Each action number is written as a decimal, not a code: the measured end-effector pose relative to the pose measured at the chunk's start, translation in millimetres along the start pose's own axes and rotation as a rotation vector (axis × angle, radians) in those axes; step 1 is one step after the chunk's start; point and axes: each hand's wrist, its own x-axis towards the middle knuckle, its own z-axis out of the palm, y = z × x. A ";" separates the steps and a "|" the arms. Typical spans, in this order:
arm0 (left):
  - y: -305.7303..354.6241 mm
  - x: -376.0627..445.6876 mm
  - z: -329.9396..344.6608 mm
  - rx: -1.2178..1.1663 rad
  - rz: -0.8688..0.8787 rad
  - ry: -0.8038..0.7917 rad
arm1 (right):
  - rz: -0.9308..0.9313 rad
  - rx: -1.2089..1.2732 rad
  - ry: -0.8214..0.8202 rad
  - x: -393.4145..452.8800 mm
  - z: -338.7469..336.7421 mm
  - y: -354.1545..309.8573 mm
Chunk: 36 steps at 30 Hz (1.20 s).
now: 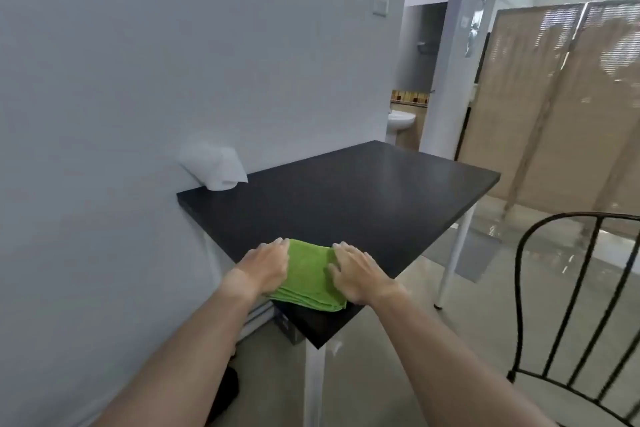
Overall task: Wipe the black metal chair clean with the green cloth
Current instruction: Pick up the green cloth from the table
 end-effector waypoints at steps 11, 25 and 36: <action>16.0 21.2 22.3 -0.235 -0.078 0.062 | 0.175 -0.074 0.232 14.0 25.1 -2.6; 53.5 21.3 30.0 -0.307 0.046 0.120 | 0.222 0.051 0.279 -24.8 1.2 25.8; 198.7 -8.9 60.0 -0.528 0.495 0.220 | 0.353 0.341 0.536 -142.1 -18.8 132.4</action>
